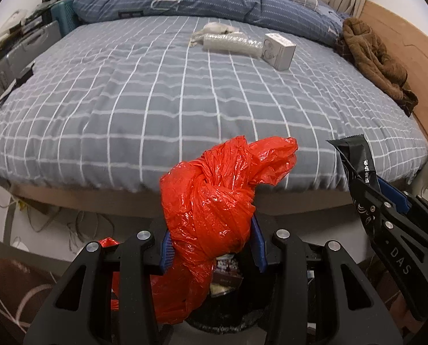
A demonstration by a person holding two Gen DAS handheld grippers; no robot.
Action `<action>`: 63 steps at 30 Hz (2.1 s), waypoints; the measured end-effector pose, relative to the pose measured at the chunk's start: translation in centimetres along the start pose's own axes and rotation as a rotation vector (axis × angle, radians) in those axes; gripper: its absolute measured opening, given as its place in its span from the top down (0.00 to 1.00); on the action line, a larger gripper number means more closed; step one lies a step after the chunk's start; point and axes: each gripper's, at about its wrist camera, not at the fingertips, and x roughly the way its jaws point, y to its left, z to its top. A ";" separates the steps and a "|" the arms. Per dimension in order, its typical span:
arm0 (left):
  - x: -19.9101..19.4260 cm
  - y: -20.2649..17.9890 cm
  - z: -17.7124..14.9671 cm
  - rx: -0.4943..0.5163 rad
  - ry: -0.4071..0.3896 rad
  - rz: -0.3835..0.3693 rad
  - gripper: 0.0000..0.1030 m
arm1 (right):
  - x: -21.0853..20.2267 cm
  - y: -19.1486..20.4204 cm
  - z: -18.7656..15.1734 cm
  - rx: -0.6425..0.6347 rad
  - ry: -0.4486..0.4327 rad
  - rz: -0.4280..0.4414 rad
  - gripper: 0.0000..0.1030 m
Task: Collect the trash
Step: 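Carry the red bag and black sachet with both tools over the bin, then open the right tool over the bin while the left tool releases the red bag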
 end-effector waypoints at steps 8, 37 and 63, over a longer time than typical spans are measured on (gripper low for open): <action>0.5 0.9 -2.9 -0.005 0.057 0.018 0.60 | 0.2 1.0 -2.7 0.017 0.081 -0.031 0.71; 12.4 5.3 -7.7 -0.019 0.259 0.093 0.60 | 12.0 3.7 -8.3 -0.065 0.339 0.019 0.66; 14.7 0.6 -8.8 0.049 0.330 0.036 0.60 | 12.4 -2.4 -9.4 0.003 0.317 -0.123 0.09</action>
